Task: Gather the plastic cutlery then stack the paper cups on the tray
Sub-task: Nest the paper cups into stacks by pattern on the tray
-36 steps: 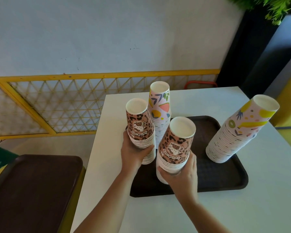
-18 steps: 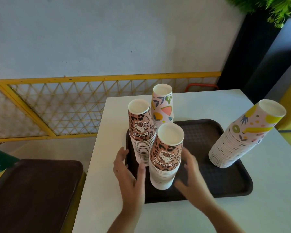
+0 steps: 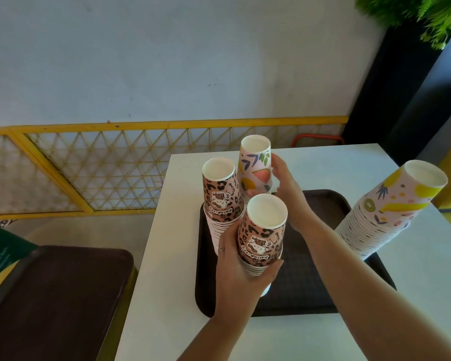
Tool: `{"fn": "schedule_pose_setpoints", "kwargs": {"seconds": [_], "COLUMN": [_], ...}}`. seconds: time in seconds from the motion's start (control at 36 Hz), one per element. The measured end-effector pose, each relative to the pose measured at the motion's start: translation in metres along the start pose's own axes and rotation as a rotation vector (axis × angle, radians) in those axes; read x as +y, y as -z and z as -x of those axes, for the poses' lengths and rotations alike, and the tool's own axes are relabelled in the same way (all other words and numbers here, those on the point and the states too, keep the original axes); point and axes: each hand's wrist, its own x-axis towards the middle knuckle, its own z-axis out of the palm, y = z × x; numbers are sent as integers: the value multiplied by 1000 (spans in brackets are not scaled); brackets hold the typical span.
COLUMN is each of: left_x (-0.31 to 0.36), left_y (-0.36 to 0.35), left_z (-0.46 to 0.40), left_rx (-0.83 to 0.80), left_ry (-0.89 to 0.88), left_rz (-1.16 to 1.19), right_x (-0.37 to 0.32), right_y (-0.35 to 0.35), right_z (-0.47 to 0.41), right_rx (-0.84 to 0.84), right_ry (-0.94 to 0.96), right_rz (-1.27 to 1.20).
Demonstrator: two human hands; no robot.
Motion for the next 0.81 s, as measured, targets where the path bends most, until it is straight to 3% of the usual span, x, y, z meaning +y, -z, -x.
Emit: {"fn": "schedule_pose_setpoints", "kwargs": {"seconds": [0.17,0.31,0.81], "left_x": [1,1,3], "left_y": [2,3,-12], "left_z": [-2,-3,-11], "left_rx": [-42,-55,-13], "left_ry": [60,71,24], "left_rz": [52,66,56], "right_x": [13,18,33], "right_y": [-10,-11,36], "right_z": [-5,-4,50], "right_rx": [14,128,307], "right_ry": [-3,21,1], "right_rz": [31,49,219]}}
